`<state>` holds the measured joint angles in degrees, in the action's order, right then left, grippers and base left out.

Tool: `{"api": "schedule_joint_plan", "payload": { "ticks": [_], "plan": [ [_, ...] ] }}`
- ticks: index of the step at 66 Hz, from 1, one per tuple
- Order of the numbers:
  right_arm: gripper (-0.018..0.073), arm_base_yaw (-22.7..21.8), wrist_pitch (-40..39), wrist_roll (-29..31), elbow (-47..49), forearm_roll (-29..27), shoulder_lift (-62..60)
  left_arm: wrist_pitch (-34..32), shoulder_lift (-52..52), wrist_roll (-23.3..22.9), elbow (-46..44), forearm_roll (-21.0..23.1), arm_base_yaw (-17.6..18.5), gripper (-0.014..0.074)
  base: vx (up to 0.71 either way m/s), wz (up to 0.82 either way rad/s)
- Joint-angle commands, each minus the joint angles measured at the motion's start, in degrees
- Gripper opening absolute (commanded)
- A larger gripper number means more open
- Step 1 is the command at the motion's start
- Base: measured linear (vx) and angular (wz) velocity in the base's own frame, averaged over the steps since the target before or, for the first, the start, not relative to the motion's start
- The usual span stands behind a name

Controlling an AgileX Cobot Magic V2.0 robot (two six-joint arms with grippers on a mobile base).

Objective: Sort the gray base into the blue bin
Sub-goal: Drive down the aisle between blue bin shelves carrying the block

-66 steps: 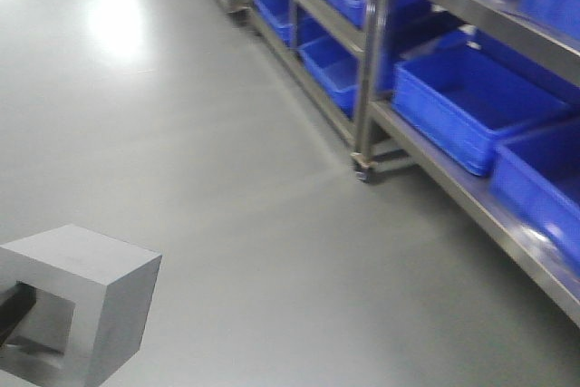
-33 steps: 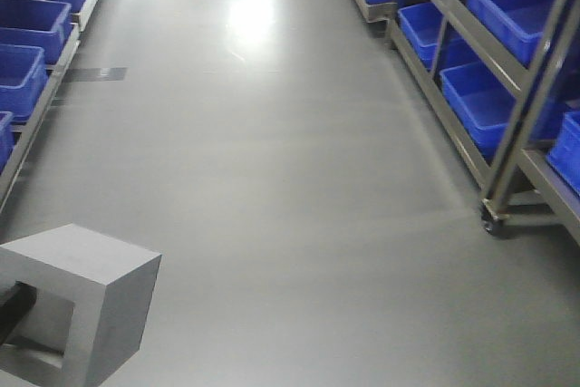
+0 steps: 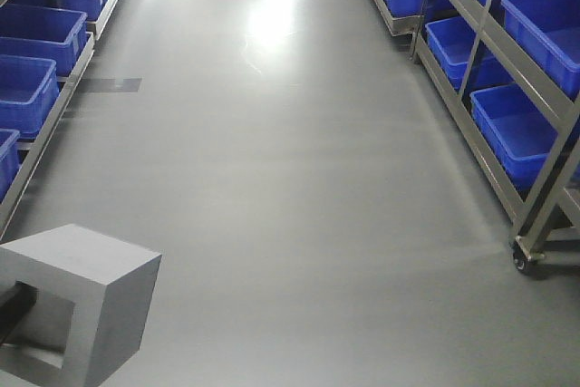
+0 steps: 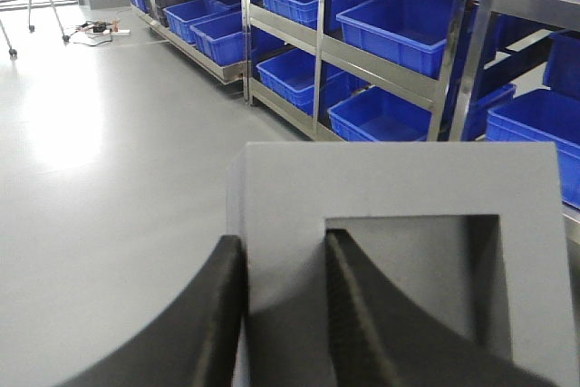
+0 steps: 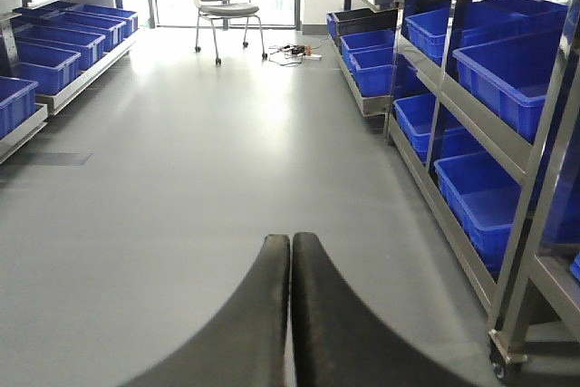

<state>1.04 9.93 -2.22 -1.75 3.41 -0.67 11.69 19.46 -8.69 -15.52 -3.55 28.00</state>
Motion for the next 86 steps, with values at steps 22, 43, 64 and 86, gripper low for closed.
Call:
{"api": "schedule_joint_plan", "payload": {
  "ticks": [22, 43, 64, 86],
  "plan": [
    [-0.0009, -0.3, -4.2, 0.3, -0.8, 0.4, -0.7, -6.3, 0.2, -0.3, -1.7, 0.2, 0.2, -0.0006, 0.39, -0.05],
    [-0.0009, -0.3, -4.2, 0.3, -0.8, 0.4, -0.7, -6.3, 0.2, -0.3, -1.7, 0.2, 0.2, -0.0006, 0.42, -0.04],
    [-0.0009, -0.3, -4.2, 0.3, -0.8, 0.4, -0.7, -6.3, 0.2, -0.3, -1.7, 0.2, 0.2, -0.0006, 0.45, 0.06],
    [-0.0009, -0.3, -4.2, 0.3, -0.8, 0.4, -0.7, -6.3, 0.2, -0.3, -1.7, 0.2, 0.2, -0.0006, 0.45, 0.07]
  ]
}}
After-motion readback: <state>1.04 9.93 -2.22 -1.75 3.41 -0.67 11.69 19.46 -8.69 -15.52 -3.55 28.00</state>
